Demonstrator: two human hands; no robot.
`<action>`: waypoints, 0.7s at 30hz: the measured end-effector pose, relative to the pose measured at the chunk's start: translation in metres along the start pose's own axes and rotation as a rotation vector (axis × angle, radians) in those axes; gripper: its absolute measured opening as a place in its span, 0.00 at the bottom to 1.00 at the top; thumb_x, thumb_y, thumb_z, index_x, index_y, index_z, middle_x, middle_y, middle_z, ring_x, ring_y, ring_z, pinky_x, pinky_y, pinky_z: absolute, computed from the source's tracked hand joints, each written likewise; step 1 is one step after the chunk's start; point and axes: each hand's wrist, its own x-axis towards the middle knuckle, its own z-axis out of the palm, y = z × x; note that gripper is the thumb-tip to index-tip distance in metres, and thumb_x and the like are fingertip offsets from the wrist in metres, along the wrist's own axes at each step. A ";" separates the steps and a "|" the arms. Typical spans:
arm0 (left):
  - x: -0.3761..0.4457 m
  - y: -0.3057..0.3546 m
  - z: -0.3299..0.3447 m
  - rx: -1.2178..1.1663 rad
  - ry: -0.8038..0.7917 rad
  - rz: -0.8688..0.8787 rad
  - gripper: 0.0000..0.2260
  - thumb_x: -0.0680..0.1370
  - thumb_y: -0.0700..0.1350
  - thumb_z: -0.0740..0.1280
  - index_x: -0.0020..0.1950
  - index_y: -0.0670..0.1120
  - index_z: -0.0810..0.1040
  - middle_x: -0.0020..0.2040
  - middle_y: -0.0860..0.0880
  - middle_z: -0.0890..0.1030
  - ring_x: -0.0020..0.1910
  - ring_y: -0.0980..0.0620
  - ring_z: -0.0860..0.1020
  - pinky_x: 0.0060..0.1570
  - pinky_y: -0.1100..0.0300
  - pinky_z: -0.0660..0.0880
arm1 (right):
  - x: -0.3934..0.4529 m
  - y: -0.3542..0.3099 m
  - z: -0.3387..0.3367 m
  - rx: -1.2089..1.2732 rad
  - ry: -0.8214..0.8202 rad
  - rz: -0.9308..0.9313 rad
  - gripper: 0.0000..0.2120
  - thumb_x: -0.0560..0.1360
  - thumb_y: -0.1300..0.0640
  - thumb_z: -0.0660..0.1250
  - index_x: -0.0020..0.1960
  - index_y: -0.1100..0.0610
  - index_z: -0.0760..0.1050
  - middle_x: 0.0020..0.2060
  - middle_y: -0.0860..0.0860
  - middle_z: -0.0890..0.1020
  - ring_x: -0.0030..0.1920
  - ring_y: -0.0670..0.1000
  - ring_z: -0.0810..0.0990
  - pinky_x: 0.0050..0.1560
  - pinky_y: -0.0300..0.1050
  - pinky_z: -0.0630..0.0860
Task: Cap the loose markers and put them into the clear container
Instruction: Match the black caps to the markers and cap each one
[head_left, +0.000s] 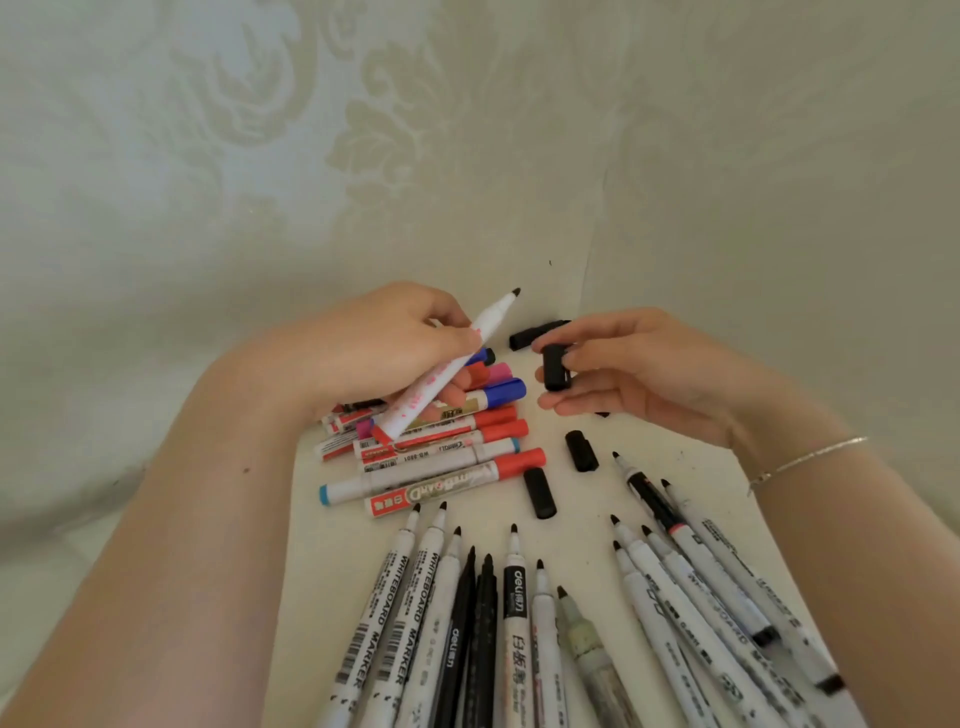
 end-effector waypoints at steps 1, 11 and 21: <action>-0.001 0.000 -0.001 -0.004 -0.026 -0.013 0.05 0.81 0.45 0.62 0.51 0.47 0.76 0.42 0.46 0.85 0.41 0.50 0.85 0.39 0.59 0.82 | 0.000 0.000 -0.002 0.042 0.021 -0.017 0.12 0.75 0.70 0.62 0.57 0.64 0.78 0.47 0.60 0.83 0.46 0.59 0.84 0.48 0.46 0.82; -0.004 0.002 0.003 0.108 -0.169 -0.027 0.03 0.80 0.44 0.63 0.52 0.47 0.75 0.45 0.48 0.86 0.44 0.53 0.85 0.32 0.64 0.77 | 0.004 -0.001 -0.004 0.163 0.109 -0.183 0.13 0.74 0.73 0.63 0.54 0.61 0.78 0.49 0.60 0.84 0.48 0.59 0.84 0.48 0.45 0.82; -0.005 0.002 0.002 0.118 -0.178 -0.021 0.04 0.79 0.44 0.65 0.53 0.46 0.75 0.45 0.49 0.86 0.44 0.54 0.85 0.39 0.61 0.79 | 0.003 -0.003 0.000 0.187 0.089 -0.205 0.11 0.76 0.69 0.63 0.56 0.62 0.78 0.47 0.61 0.84 0.46 0.57 0.85 0.49 0.44 0.82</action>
